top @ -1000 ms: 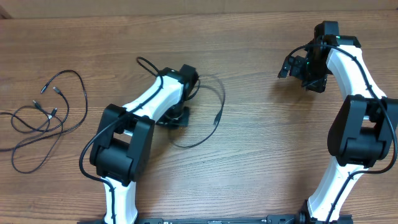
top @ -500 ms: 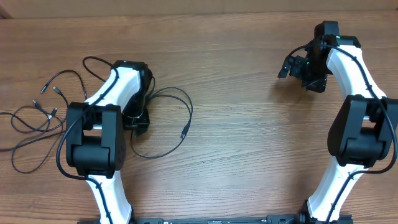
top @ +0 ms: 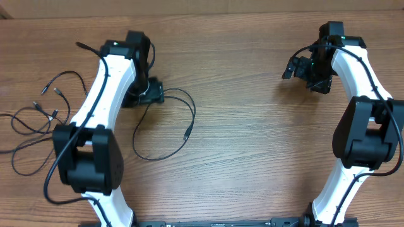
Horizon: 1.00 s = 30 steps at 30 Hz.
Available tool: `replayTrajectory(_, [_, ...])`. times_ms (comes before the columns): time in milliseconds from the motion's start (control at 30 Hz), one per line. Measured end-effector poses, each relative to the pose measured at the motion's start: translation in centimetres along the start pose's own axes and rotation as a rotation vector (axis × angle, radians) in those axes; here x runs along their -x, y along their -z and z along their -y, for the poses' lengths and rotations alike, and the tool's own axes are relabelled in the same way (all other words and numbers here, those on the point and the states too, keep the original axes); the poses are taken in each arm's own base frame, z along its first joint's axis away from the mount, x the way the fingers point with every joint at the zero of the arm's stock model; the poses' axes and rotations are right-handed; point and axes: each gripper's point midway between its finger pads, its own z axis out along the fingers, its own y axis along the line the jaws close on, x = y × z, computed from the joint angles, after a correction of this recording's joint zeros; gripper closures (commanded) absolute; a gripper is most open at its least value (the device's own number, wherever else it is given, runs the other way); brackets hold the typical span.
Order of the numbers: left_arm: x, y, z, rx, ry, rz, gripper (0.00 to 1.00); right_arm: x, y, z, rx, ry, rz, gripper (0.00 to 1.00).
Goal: Untangle cables
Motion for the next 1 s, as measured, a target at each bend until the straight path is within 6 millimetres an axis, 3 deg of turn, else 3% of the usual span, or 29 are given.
replayTrajectory(100, [0.8, 0.8, 3.2, -0.131, -0.037, 0.051, 0.44, 0.0, 0.0, 0.0, 0.0, 0.0, 0.0, 0.0])
replayTrajectory(167, [1.0, 0.4, 5.4, -0.191, -0.074, 0.071, 0.55, 0.0, 0.0, 0.0, 0.0, 0.001, 0.001, 0.0])
replayTrajectory(233, [0.2, -0.4, 7.0, -0.221, -0.112, 0.061, 0.58, 0.0, 0.0, 0.0, 0.0, 0.0, 0.0, 0.0])
replayTrajectory(300, [-1.0, -1.7, 8.6, -0.239, -0.149, 0.038, 0.9, 0.0, 0.0, 0.0, 0.0, 0.0, 0.0, 0.0])
replayTrajectory(333, [-1.6, -2.3, 9.2, -0.243, -0.166, 0.026, 0.96, 0.0, 0.0, 0.0, 0.0, 0.001, 0.001, 0.0])
replayTrajectory(500, [-4.4, -4.3, 11.7, -0.257, -0.249, -0.017, 0.92, 0.0, 0.0, 0.0, 0.0, 0.001, 0.001, 0.0])
replayTrajectory(567, [-4.6, -4.4, 12.2, -0.263, -0.271, -0.012, 0.76, 0.0, 0.0, 0.0, 0.0, 0.0, 0.001, 0.0])
replayTrajectory(633, [-4.4, -4.4, 12.7, -0.273, -0.284, 0.004, 0.43, 0.0, 0.0, 0.0, 0.0, 0.0, 0.0, 0.0])
replayTrajectory(667, [-4.3, -4.5, 13.0, -0.275, -0.295, 0.012, 0.41, 0.0, 0.0, 0.0, 0.0, 0.0, 0.001, 0.0])
replayTrajectory(733, [-4.5, -4.8, 13.0, -0.261, -0.301, 0.016, 0.41, 0.0, 0.0, 0.0, 0.0, 0.0, 0.001, 0.0])
replayTrajectory(867, [-4.9, -6.0, 12.2, -0.166, -0.299, 0.029, 0.56, 0.0, 0.0, 0.0, 0.0, 0.0, 0.0, 0.0])
replayTrajectory(1000, [-5.1, -7.3, 12.0, -0.108, -0.305, 0.062, 0.58, 0.0, 0.0, 0.0, 0.0, 0.001, 0.001, 0.0])
